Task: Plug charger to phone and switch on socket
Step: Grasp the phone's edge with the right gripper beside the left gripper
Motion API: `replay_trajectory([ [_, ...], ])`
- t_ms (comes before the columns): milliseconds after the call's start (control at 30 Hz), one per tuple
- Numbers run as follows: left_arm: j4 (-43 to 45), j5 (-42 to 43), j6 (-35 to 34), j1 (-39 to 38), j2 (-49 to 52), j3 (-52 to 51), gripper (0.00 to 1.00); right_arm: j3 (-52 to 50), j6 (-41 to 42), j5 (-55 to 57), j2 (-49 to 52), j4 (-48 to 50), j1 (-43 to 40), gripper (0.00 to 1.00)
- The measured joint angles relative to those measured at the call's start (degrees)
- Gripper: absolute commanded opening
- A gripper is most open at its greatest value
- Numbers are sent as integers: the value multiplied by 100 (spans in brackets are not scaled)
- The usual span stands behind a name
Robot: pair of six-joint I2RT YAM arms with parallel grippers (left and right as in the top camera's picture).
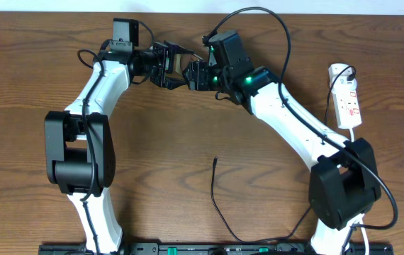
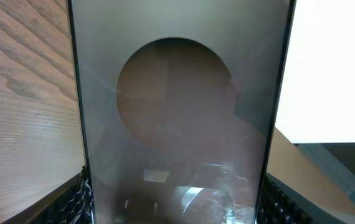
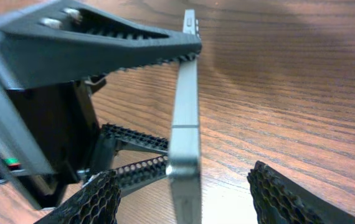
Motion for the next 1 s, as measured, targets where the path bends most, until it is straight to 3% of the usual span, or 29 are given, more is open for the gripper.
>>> replay_trajectory([
  [533, 9, 0, 0, -109, 0, 0, 7, 4, -2, 17, 251, 481, 133, 56],
  [1000, 81, 42, -7, -116, 0, 0, 7, 4, 0, 181, 251, 468, 127, 36],
])
